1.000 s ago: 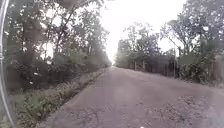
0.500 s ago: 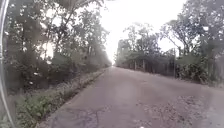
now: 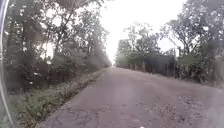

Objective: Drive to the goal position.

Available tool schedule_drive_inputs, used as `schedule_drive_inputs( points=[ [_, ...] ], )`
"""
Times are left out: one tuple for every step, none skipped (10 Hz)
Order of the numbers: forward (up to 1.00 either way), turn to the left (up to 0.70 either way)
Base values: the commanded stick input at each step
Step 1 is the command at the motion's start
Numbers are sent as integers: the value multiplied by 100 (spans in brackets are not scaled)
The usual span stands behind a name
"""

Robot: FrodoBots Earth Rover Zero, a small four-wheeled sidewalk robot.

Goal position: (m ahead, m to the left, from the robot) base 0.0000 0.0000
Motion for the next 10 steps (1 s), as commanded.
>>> schedule_drive_inputs(
  points=[
    [10,1],
    [10,1],
    [10,1],
    [10,1],
    [10,1],
    [10,1],
    [10,1],
    [10,1],
    [10,1],
    [10,1]
  ],
)
